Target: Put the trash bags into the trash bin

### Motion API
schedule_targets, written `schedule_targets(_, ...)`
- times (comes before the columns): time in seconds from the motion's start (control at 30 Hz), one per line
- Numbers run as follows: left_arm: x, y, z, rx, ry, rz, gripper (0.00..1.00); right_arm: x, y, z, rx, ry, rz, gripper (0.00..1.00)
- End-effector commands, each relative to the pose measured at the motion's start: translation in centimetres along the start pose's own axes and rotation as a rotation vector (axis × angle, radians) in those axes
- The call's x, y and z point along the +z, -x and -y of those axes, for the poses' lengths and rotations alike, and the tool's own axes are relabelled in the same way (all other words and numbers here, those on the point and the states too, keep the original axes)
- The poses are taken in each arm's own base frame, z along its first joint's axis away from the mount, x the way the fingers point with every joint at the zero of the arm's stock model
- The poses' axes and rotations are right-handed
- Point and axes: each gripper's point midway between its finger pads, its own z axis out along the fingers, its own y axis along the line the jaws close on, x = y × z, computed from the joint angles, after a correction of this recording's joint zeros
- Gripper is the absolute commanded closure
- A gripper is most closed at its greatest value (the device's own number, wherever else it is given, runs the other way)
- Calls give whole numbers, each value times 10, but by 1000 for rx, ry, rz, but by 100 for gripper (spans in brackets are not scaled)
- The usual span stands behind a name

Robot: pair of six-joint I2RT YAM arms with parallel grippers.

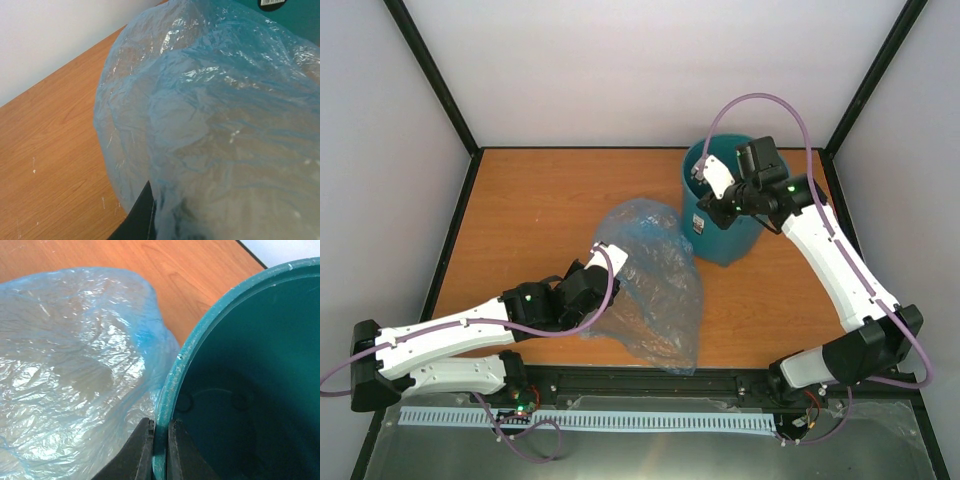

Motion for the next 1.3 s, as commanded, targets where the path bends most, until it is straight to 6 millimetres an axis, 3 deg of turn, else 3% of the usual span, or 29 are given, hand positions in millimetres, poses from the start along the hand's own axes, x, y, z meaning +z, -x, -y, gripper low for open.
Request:
schedule_targets(0.0,-4,9,-7,-36,22,16,99,0,7,-15,-50,30,29,97)
schedule_targets(0.57,-4,8,-10,-37,37,19,99,5,26,-68,-152,193,60,97)
schedule_targets(0.7,-4,9,-11,-41,39,22,99,5,28,-68,-139,197,61,95)
schedule_targets(0.8,-4,8,-10,-36,40,18,99,1,31,-65,-134,174,63,84)
schedule_targets(0.87,-3,7,-10,-36,44,16,99,-4,32,-66,-132,172,74,64)
schedule_targets(0.93,-3,7,-10,-35,43,14,99,-14,35,-69,-136,175,96,52)
schedule_targets(1.1,-2,6,-11,-36,54,13,99,-32,32,-77,-142,177,131,40)
schedule_targets(1.17,-2,6,-13,-37,64,13,99,-39,26,-93,-173,249,148,40)
schedule_targets(1.27,-2,6,-14,-43,70,14,99,-54,4,-138,-266,473,182,34)
